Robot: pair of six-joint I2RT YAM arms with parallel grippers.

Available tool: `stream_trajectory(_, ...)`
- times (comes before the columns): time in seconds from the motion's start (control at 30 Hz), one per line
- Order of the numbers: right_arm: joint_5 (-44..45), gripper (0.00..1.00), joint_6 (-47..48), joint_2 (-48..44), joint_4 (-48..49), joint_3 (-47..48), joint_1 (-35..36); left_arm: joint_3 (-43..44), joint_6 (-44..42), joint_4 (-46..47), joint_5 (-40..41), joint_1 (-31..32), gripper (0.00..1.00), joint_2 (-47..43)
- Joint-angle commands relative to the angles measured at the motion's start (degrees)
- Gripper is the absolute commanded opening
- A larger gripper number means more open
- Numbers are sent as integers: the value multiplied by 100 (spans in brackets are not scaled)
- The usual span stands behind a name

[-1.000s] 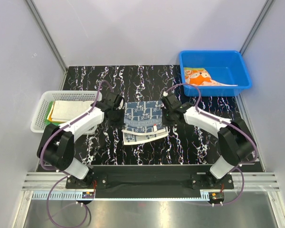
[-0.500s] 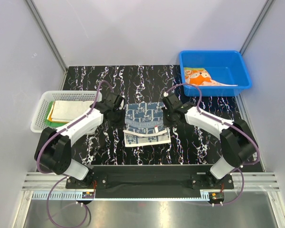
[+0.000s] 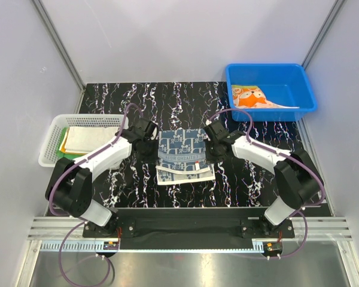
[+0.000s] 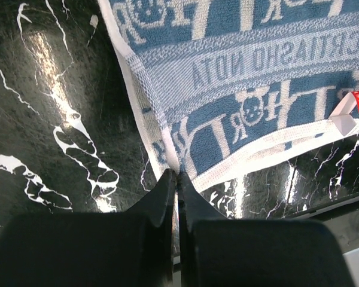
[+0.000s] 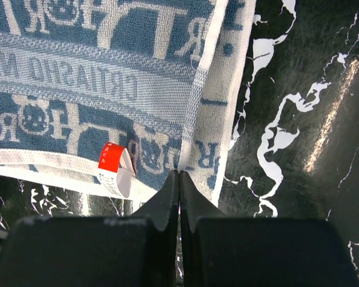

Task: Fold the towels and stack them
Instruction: Fold the towel

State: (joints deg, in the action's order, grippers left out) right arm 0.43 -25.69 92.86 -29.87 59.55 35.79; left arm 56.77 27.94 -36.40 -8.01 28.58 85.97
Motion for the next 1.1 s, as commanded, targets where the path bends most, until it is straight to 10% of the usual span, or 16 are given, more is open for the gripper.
stream_trajectory(0.0, 1, 0, 126, -390, -246, 319, 42, 412, 80, -147, -113, 51, 0, -238)
stream_trajectory(0.5, -34, 0, -76, -752, 95, -786, 42, -1273, 783, 942, -359, 526, 0, -635)
stream_trajectory(1.07, 151, 0, -41, -1059, -335, -532, 42, -825, 765, 265, -25, 745, 0, -1038)
